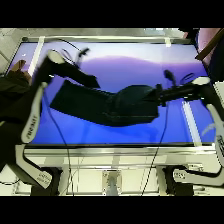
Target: Fold the clothes and pants, and hang the long-sleeved shirts on hangers.
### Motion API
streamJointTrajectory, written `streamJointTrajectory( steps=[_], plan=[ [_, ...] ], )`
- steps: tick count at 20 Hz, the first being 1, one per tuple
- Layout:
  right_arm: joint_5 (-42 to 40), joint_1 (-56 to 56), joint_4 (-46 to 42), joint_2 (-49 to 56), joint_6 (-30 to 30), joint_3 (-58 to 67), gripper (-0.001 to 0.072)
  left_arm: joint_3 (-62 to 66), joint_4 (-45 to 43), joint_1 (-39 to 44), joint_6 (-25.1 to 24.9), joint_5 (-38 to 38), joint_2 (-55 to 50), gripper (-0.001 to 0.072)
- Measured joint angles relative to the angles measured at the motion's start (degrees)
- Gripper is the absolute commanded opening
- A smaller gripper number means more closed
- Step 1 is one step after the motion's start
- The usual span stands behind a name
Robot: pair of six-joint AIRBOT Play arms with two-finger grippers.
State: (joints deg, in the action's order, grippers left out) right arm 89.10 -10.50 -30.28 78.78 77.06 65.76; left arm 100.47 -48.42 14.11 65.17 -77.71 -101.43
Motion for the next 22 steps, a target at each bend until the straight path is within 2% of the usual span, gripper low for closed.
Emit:
streamJointTrajectory(
  steps=[5,9,12,14,17,22],
  plan=[
    [1.5,-4.5,-3.5,-8.4,8.2,6.9,0.0042,0.0,-5.5,12.7,4.1,5.8,-7.1,0.0014],
    [-2.5,-0.9,-5.7,-9.2,11.3,12.2,0.0041,0.0,-10.3,19.1,7.5,10.7,-10.4,0.0014],
    [-3.2,4.1,-12.7,-7.9,13.6,13.7,0.0041,0.0,-11.8,21.5,8.8,13.8,-11.5,0.0013],
    [-3.2,6.8,-16.9,-6.8,14.5,14.1,0.0041,0.0,-12.7,21.7,9.4,14.4,-11.6,0.0013],
    [-3.7,8.8,-21.1,-5.3,16.0,14.4,0.0041,0.0,-17.0,19.5,10.8,11.6,-10.7,0.0014],
    [-8.9,12.1,-22.0,-3.5,19.7,15.3,0.004,0.0,-25.2,11.9,11.6,4.2,-3.5,0.0014]
  ],
)
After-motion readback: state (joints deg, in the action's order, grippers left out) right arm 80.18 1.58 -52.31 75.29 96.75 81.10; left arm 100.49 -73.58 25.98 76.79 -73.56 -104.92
